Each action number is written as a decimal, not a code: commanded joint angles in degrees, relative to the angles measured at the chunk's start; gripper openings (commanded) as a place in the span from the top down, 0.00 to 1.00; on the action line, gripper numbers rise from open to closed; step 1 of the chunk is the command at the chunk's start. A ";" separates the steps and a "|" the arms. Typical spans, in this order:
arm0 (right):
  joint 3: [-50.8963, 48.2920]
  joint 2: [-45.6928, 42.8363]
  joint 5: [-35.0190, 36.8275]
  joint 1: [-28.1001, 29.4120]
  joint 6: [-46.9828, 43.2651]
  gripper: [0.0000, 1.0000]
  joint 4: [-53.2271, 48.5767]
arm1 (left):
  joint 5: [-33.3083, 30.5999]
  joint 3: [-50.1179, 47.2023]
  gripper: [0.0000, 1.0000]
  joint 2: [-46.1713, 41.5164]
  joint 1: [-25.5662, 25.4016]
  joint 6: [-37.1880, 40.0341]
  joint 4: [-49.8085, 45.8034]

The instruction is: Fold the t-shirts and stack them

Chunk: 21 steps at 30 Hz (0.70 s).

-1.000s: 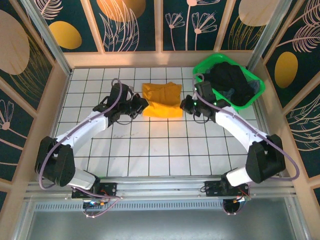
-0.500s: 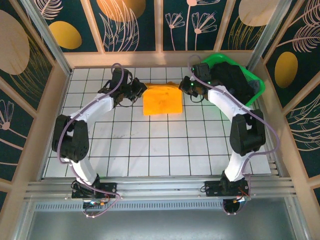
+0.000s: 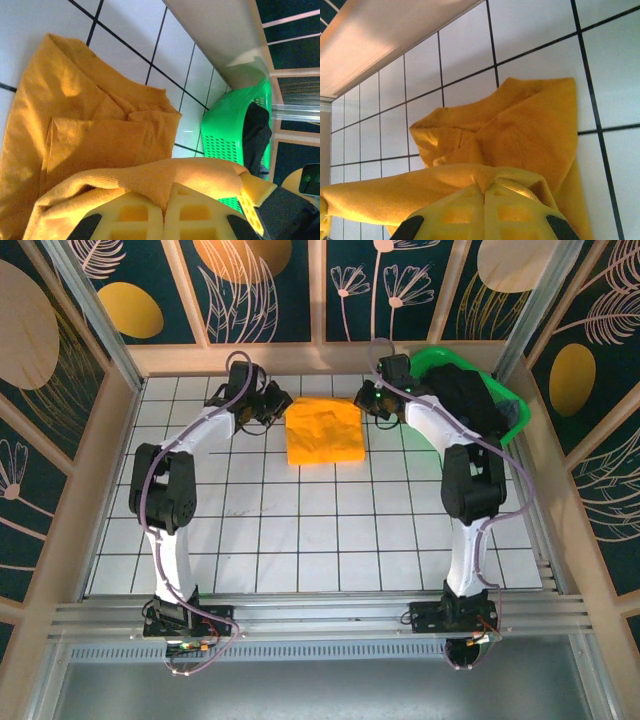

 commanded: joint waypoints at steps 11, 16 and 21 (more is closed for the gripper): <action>15.99 10.77 1.66 -1.66 -4.46 0.31 -5.82 | -2.42 17.96 0.30 11.86 2.22 6.86 -6.47; 3.86 1.76 3.05 -1.71 -3.96 0.33 0.76 | -3.13 3.11 0.37 0.97 1.43 3.21 -1.34; -18.41 -13.19 2.00 -1.64 -2.53 0.35 12.44 | -2.56 -14.50 0.45 -9.53 -3.91 -3.41 4.68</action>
